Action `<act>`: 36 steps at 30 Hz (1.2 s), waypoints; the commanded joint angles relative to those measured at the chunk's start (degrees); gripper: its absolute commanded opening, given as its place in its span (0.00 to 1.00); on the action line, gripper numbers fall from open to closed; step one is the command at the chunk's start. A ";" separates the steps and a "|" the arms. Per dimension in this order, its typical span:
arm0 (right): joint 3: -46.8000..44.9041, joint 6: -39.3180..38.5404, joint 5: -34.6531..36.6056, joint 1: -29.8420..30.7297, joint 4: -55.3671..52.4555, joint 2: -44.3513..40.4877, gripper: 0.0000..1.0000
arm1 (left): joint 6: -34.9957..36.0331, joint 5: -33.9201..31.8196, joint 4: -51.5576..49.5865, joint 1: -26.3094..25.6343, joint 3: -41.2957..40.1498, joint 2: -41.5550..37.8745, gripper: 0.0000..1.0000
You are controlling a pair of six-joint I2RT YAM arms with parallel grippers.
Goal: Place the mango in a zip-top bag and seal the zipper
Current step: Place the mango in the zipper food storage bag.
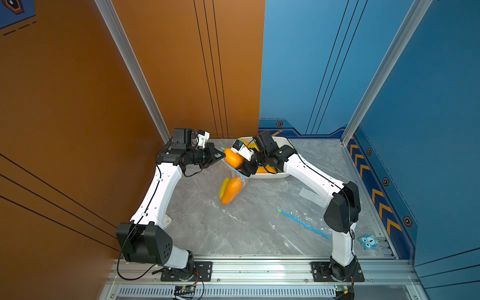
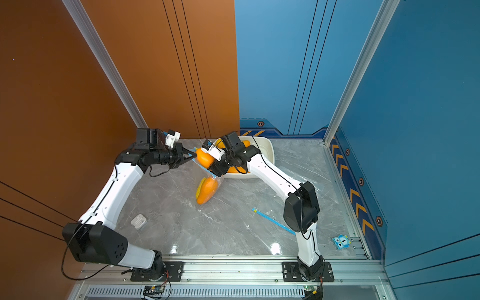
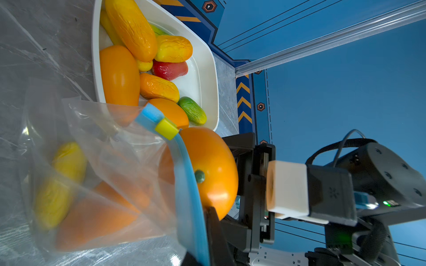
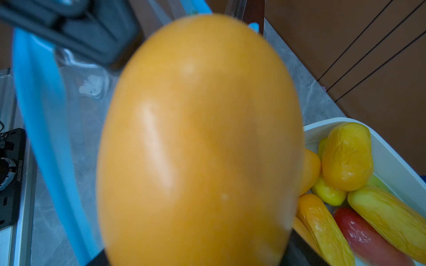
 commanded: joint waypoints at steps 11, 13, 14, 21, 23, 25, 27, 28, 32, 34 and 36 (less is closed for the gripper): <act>7.08 6.76 2.99 4.23 -2.82 0.37 0.69 | 2.83 -3.05 4.43 -2.35 -0.04 0.21 0.00; 8.02 7.36 8.25 5.84 -1.63 2.34 0.76 | 2.61 -3.30 4.44 -2.69 0.50 0.12 0.00; 8.46 7.16 8.22 6.33 -1.20 3.34 0.79 | 2.59 -3.16 4.47 -2.80 0.73 0.19 0.00; 8.67 13.13 5.18 4.70 2.39 4.79 1.00 | 2.33 -2.81 4.42 -2.04 0.25 -0.73 0.00; 6.44 15.56 2.37 3.58 5.71 3.03 1.00 | 2.22 -2.72 4.42 -1.44 -0.23 -0.93 0.00; 4.05 18.05 -0.01 2.56 9.14 1.19 0.99 | 2.32 -2.33 4.43 -1.09 -0.37 -0.89 0.00; 3.37 19.48 -0.01 2.36 10.92 0.63 0.91 | 2.40 -1.87 4.42 -1.04 -0.28 -0.80 0.00; 3.48 19.84 -0.17 2.29 11.04 0.60 0.86 | 2.37 -1.74 4.42 -1.04 -0.13 -0.67 0.00; 0.67 23.95 -1.14 1.57 17.08 -0.38 0.78 | 2.18 -1.35 4.43 -1.00 0.39 -0.58 0.00; -0.07 25.74 -1.01 1.15 19.02 -0.57 0.60 | 2.11 -0.80 4.42 -0.95 0.98 -0.38 0.00; -0.79 27.73 -0.80 0.71 21.08 -0.97 0.50 | 1.98 -0.42 4.42 -0.95 1.38 -0.23 0.00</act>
